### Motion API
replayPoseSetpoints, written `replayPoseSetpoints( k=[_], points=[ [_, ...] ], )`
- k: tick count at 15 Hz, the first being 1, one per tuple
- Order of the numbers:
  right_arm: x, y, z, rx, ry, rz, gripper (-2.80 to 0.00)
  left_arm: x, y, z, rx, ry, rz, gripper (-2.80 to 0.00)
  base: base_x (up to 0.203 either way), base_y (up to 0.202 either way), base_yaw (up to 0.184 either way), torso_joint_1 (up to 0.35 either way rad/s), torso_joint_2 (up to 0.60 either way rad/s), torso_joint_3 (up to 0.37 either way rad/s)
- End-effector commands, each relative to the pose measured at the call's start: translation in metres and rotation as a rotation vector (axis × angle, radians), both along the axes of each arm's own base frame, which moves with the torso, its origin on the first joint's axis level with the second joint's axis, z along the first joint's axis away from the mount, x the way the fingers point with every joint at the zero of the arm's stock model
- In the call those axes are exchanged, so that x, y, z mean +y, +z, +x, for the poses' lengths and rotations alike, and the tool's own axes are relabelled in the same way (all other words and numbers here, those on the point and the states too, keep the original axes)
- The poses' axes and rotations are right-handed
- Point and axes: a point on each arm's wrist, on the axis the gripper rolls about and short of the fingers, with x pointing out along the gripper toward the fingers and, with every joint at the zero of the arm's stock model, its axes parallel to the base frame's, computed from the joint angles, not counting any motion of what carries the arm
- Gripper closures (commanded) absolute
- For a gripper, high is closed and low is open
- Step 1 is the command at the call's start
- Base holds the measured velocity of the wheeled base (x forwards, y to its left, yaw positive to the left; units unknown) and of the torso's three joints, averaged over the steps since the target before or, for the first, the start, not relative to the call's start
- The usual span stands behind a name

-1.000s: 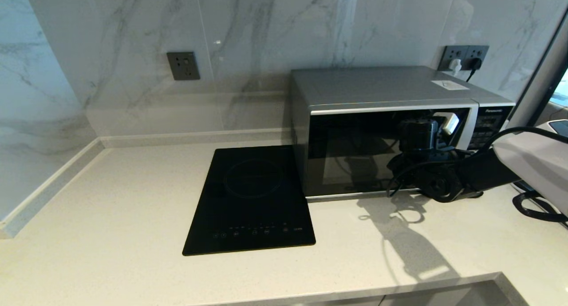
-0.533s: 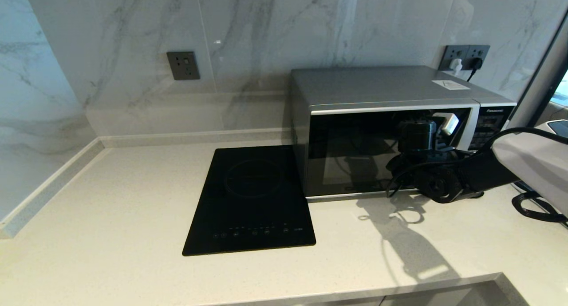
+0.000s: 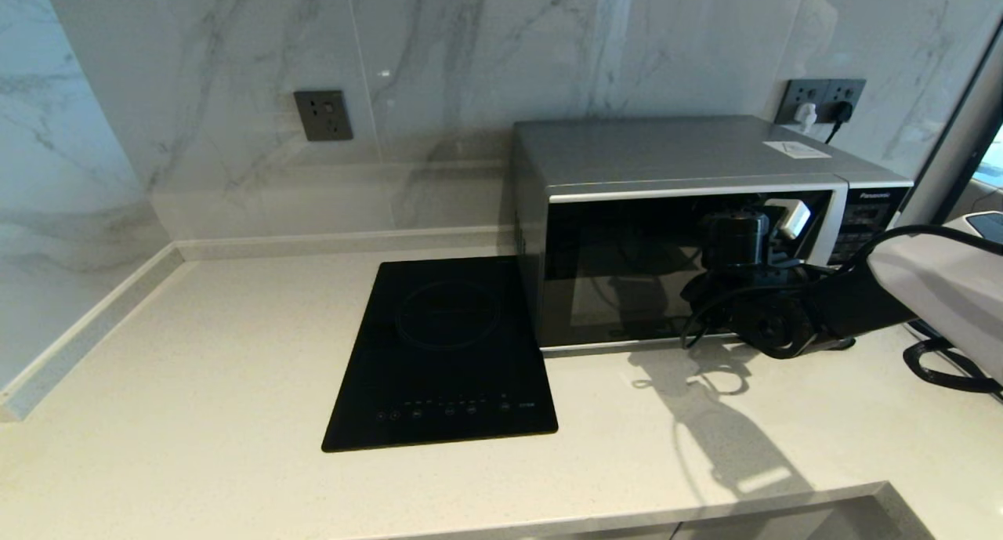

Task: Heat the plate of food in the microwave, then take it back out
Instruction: Open the microwave oven

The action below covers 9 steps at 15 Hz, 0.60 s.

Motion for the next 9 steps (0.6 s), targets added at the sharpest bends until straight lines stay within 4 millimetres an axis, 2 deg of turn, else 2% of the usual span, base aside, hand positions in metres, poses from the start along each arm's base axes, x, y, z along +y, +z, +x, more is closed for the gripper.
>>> replayPoseSetpoints(
  k=[1,9],
  points=[
    [0.0010,0.0011,-0.0008,-0.005,-0.018,-0.005,0.00,0.0000,0.0001,0.0001,0.001,0.001,-0.001,0.00,0.000,0.000,0.000,0.000,0.00,0.000],
    [0.0039,0.0008,-0.0024,-0.003,-0.042,-0.014,0.00,0.0000,0.0001,0.0001,0.001,0.001,-0.001,0.00,0.000,0.000,0.000,0.000,0.00,0.000]
  ],
)
